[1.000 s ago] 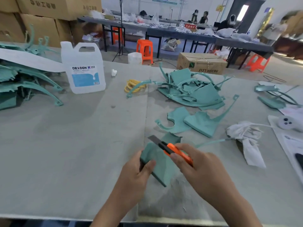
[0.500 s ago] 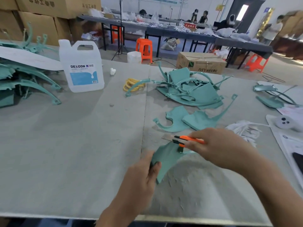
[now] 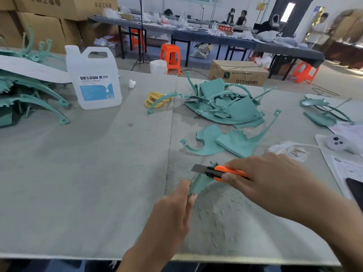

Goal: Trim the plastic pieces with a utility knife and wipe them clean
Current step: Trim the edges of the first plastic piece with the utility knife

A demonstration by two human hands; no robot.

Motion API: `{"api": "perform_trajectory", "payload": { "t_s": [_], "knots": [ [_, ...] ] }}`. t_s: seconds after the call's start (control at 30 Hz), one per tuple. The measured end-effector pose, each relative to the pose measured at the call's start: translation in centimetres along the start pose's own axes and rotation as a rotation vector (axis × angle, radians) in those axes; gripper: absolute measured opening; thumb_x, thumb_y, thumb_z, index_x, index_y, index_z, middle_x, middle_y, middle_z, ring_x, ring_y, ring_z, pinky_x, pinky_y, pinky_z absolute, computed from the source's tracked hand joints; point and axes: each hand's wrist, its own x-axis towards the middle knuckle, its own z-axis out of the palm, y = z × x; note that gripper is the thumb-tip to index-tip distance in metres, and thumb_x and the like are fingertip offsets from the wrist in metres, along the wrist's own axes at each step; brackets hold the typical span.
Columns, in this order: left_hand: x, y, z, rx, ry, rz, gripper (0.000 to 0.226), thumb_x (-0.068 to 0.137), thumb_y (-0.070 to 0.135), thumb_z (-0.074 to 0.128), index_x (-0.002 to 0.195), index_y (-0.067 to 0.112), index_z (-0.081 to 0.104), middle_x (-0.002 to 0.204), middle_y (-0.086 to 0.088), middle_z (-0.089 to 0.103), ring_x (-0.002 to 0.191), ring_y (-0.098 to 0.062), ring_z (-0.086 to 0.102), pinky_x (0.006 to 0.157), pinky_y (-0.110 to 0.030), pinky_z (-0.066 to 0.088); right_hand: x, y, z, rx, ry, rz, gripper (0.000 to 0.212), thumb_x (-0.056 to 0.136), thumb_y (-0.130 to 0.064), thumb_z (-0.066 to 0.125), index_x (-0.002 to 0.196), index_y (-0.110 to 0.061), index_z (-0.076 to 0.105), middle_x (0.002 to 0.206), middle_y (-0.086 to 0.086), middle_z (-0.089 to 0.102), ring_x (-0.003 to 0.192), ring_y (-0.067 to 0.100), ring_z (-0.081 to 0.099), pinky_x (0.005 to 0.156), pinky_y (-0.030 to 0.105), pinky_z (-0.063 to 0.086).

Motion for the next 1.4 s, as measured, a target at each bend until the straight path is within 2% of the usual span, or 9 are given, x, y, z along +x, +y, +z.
{"api": "perform_trajectory", "payload": {
  "t_s": [0.2, 0.37, 0.5, 0.6, 0.73, 1.03, 1.2, 1.3, 1.4],
  "knots": [
    [-0.1, -0.1, 0.1, 0.005, 0.046, 0.029, 0.033, 0.101, 0.039, 0.034, 0.114, 0.017, 0.054, 0.067, 0.006, 0.05, 0.058, -0.024, 0.054, 0.056, -0.04, 0.044, -0.3, -0.3, 0.2, -0.017, -0.002, -0.008, 0.054, 0.091, -0.07, 0.017, 0.101, -0.038, 0.059, 0.067, -0.011, 0.058, 0.065, 0.009, 0.057, 0.064, 0.034, 0.051],
    [-0.1, 0.0, 0.3, 0.014, 0.068, 0.067, 0.025, 0.103, 0.036, 0.038, 0.106, 0.018, 0.055, 0.057, 0.014, 0.037, 0.049, -0.014, 0.041, 0.047, -0.027, 0.032, 0.8, 0.8, 0.5, -0.016, -0.038, 0.055, 0.045, 0.097, -0.066, 0.028, 0.103, -0.039, 0.062, 0.069, -0.01, 0.058, 0.068, 0.012, 0.058, 0.066, 0.035, 0.05],
    [-0.1, 0.0, 0.5, -0.001, 0.036, 0.08, 0.015, 0.105, 0.03, 0.042, 0.108, 0.022, 0.054, 0.057, 0.017, 0.037, 0.052, -0.011, 0.046, 0.047, -0.017, 0.032, 1.8, 2.0, 0.3, -0.032, -0.062, 0.12, 0.041, 0.102, -0.06, 0.035, 0.093, -0.031, 0.063, 0.073, -0.007, 0.062, 0.072, 0.016, 0.061, 0.069, 0.037, 0.052],
    [0.0, -0.3, 0.5, -0.002, 0.056, 0.071, 0.02, 0.104, 0.034, 0.04, 0.111, 0.021, 0.053, 0.059, 0.014, 0.04, 0.054, -0.015, 0.048, 0.049, -0.022, 0.034, 1.8, 1.6, 0.2, -0.049, -0.016, 0.087, 0.042, 0.101, -0.063, 0.032, 0.092, -0.034, 0.061, 0.071, -0.009, 0.061, 0.068, 0.013, 0.059, 0.06, 0.033, 0.044],
    [0.1, -0.3, 0.3, -0.002, 0.07, 0.05, 0.022, 0.105, 0.032, 0.041, 0.115, 0.016, 0.054, 0.063, 0.009, 0.042, 0.053, -0.019, 0.047, 0.051, -0.033, 0.038, 1.1, 0.1, 0.3, 0.032, -0.009, -0.044, 0.052, 0.086, -0.075, 0.017, 0.099, -0.046, 0.059, 0.063, -0.013, 0.058, 0.062, 0.008, 0.058, 0.062, 0.034, 0.05],
    [0.2, -0.7, -0.2, 0.001, 0.046, 0.031, 0.021, 0.105, 0.032, 0.041, 0.113, 0.019, 0.056, 0.059, 0.012, 0.041, 0.051, -0.016, 0.046, 0.048, -0.019, 0.031, 2.8, 1.3, 0.6, -0.033, -0.035, 0.078, 0.045, 0.098, -0.066, 0.031, 0.104, -0.037, 0.064, 0.077, -0.009, 0.063, 0.074, 0.017, 0.06, 0.073, 0.037, 0.052],
    [0.3, -1.0, -0.4, -0.013, 0.073, 0.029, 0.023, 0.104, 0.032, 0.041, 0.115, 0.017, 0.055, 0.064, 0.009, 0.046, 0.054, -0.023, 0.051, 0.051, -0.038, 0.04, 1.6, 0.2, 0.9, 0.108, -0.018, -0.055, 0.055, 0.085, -0.078, 0.02, 0.108, -0.049, 0.06, 0.069, -0.018, 0.062, 0.062, 0.003, 0.059, 0.066, 0.033, 0.053],
    [0.2, -0.7, -0.3, 0.01, 0.076, 0.054, 0.022, 0.104, 0.029, 0.044, 0.114, 0.015, 0.057, 0.061, 0.011, 0.041, 0.051, -0.018, 0.046, 0.049, -0.031, 0.033, 2.5, 1.4, 1.2, 0.099, -0.058, 0.043, 0.042, 0.095, -0.07, 0.034, 0.105, -0.044, 0.064, 0.069, -0.012, 0.064, 0.069, 0.008, 0.062, 0.073, 0.036, 0.054],
    [0.3, -0.5, -0.2, 0.011, 0.059, 0.051, 0.022, 0.105, 0.03, 0.042, 0.113, 0.015, 0.056, 0.058, 0.013, 0.036, 0.05, -0.015, 0.041, 0.049, -0.023, 0.028, 3.1, 2.5, 1.6, 0.039, -0.045, 0.115, 0.039, 0.099, -0.066, 0.037, 0.097, -0.038, 0.065, 0.072, -0.009, 0.063, 0.07, 0.012, 0.06, 0.069, 0.034, 0.051]
  ]
}}
